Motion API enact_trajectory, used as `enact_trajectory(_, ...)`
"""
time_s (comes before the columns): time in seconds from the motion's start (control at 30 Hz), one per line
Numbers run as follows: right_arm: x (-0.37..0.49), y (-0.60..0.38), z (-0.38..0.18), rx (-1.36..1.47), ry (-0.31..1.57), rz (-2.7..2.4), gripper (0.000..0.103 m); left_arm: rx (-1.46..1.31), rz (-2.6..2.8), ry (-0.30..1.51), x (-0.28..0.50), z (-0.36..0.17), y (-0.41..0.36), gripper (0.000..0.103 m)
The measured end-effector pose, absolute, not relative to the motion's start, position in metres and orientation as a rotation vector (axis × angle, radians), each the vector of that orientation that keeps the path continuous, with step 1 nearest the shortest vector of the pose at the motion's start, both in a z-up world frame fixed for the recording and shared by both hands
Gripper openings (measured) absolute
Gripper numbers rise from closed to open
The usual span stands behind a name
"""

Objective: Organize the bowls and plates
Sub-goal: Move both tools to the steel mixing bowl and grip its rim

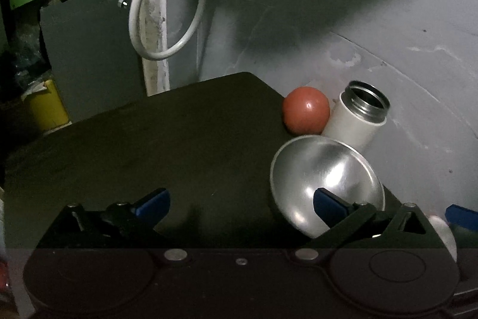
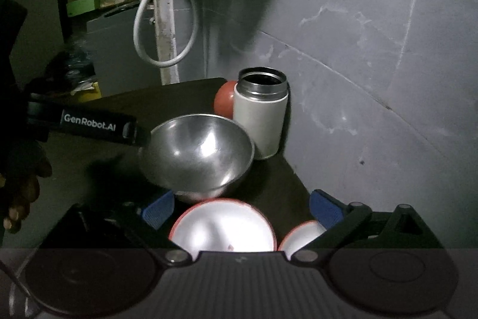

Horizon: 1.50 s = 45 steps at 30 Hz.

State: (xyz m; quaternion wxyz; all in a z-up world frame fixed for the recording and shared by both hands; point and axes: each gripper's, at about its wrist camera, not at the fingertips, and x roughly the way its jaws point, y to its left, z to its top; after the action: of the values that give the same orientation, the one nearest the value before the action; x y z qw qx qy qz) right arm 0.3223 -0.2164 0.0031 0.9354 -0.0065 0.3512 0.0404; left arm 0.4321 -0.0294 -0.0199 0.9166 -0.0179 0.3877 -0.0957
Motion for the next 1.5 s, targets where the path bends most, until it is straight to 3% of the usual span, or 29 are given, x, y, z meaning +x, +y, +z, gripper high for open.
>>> enact_trajectory(0.1, 0.337, -0.218, -0.001, -0.007, 0.720, 0.079, 0.099, -0.031, -0.184, 0.813, 0.445, -0.026, -0.037, 0.102)
enact_trajectory(0.33, 0.362, -0.218, -0.012, 0.006, 0.757, 0.077, 0.082, -0.085, -0.187, 0.869, 0.458, -0.040, -0.041, 0.096)
enact_trajectory(0.53, 0.374, -0.218, -0.018, 0.025, 0.801, 0.093, 0.059, -0.091, -0.215, 0.888, 0.460, -0.044, -0.047, 0.074)
enact_trajectory(0.7, 0.380, -0.217, -0.019, 0.029, 0.816, 0.102, 0.050, -0.070, -0.243, 0.904, 0.461, -0.046, -0.053, 0.046)
enact_trajectory(0.87, 0.383, -0.217, -0.020, 0.044, 0.835, 0.118, 0.047, -0.067, -0.251, 0.915, 0.462, -0.047, -0.055, 0.039)
enact_trajectory(1.0, 0.386, -0.215, -0.019, 0.056, 0.850, 0.143, 0.034, -0.059, -0.262, 0.928, 0.463, -0.046, -0.058, 0.017)
enact_trajectory(1.13, 0.385, -0.212, -0.018, 0.059, 0.848, 0.143, 0.028, -0.050, -0.247, 0.929, 0.460, -0.045, -0.058, 0.016)
enact_trajectory(1.5, 0.355, -0.213, 0.016, 0.081, 0.739, 0.189, 0.028, -0.067, -0.212, 0.837, 0.434, -0.005, -0.046, 0.016)
